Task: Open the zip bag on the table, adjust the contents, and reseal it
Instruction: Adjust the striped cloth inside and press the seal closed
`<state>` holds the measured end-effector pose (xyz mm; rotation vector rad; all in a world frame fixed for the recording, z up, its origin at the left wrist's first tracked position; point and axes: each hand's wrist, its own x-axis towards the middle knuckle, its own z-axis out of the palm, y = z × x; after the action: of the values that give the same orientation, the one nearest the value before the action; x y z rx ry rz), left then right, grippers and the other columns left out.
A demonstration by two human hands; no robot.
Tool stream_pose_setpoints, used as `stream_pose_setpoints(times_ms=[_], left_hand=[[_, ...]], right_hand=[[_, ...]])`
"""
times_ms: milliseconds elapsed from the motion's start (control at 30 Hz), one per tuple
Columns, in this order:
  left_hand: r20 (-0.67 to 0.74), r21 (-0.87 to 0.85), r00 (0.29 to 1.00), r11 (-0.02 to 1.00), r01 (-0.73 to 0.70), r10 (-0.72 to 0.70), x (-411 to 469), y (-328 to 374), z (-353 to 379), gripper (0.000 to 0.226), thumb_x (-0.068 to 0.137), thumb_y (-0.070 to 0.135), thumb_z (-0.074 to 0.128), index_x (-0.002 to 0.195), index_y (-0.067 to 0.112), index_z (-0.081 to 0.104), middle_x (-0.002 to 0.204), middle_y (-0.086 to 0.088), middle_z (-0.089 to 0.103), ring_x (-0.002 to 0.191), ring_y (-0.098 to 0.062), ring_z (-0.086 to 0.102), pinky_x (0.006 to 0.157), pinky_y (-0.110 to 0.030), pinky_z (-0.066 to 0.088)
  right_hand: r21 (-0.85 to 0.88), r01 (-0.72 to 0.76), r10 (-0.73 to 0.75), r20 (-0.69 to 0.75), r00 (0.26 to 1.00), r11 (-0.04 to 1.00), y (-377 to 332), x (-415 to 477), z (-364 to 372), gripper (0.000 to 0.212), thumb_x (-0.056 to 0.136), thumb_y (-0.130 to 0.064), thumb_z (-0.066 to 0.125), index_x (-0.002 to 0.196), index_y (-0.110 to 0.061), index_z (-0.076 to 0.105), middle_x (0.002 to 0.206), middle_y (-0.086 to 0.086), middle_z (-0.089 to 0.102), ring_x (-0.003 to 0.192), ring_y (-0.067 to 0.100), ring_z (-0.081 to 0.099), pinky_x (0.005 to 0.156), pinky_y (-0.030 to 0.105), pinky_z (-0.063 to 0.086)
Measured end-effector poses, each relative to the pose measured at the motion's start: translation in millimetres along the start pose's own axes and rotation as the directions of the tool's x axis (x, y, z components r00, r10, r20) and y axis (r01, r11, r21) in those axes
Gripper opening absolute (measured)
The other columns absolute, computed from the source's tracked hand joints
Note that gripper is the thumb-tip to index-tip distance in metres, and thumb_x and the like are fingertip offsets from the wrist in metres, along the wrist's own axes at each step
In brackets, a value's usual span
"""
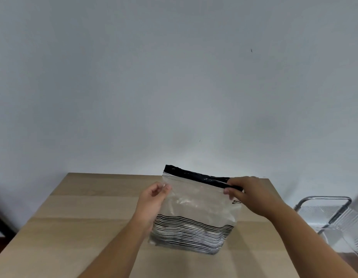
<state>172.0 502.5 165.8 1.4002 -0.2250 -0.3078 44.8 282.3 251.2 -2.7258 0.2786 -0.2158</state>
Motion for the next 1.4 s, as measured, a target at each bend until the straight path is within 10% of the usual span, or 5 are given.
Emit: stream_pose_setpoints(times_ms=[433,633,867,1167,1400], left_hand=[[0.156,0.006,0.986,0.998,0.057,-0.057,-4,-3,6,0.011,0.059,0.026,0.076,0.067,0.02,0.072,0.069,0.006,0.066,0.074,-0.009,0.06,0.07,-0.02,0.051],[0.257,0.01,0.966,0.999,0.037,-0.039,-12,8,17,0.015,0.054,0.027,0.08,0.064,0.018,0.071,0.075,-0.012,0.058,0.075,-0.023,0.051,0.072,-0.037,0.044],[0.196,0.06,0.98,0.998,-0.037,0.025,-12,7,11,0.019,0.051,0.023,0.081,0.056,0.017,0.063,0.056,0.005,0.055,0.059,-0.011,0.046,0.056,-0.017,0.042],[0.233,-0.032,0.963,0.991,-0.131,0.135,-16,21,19,0.037,0.067,0.035,0.074,0.097,0.014,0.069,0.081,-0.007,0.058,0.082,-0.022,0.051,0.084,-0.04,0.045],[0.197,-0.061,0.971,0.991,-0.123,0.133,-18,20,29,0.019,0.085,0.011,0.062,0.07,0.017,0.073,0.065,0.006,0.069,0.062,-0.006,0.061,0.057,-0.016,0.048]], right_hand=[[0.111,0.083,-0.082,-0.016,0.996,0.99,-21,3,4,0.012,0.073,-0.049,0.072,0.072,-0.039,0.065,0.101,-0.035,0.053,0.099,-0.025,0.039,0.075,-0.01,0.016],[0.233,0.187,-0.226,0.153,0.962,0.954,-38,26,9,0.013,0.07,-0.047,0.075,0.075,-0.043,0.064,0.137,-0.027,0.039,0.129,-0.002,0.032,0.106,0.027,0.03],[0.281,0.167,-0.203,0.105,0.973,0.945,-45,37,13,0.015,0.075,-0.031,0.076,0.065,-0.027,0.066,0.071,-0.014,0.061,0.073,0.007,0.055,0.076,0.032,0.046],[0.389,0.092,-0.127,0.065,0.99,0.917,-39,37,23,0.031,0.072,-0.035,0.077,0.055,-0.017,0.059,0.056,0.003,0.049,0.055,0.014,0.039,0.056,0.03,0.031],[0.463,0.091,-0.115,0.023,0.993,0.882,-36,35,29,0.023,0.071,-0.029,0.078,0.061,-0.026,0.058,0.052,-0.008,0.052,0.051,0.007,0.042,0.052,0.023,0.032]])
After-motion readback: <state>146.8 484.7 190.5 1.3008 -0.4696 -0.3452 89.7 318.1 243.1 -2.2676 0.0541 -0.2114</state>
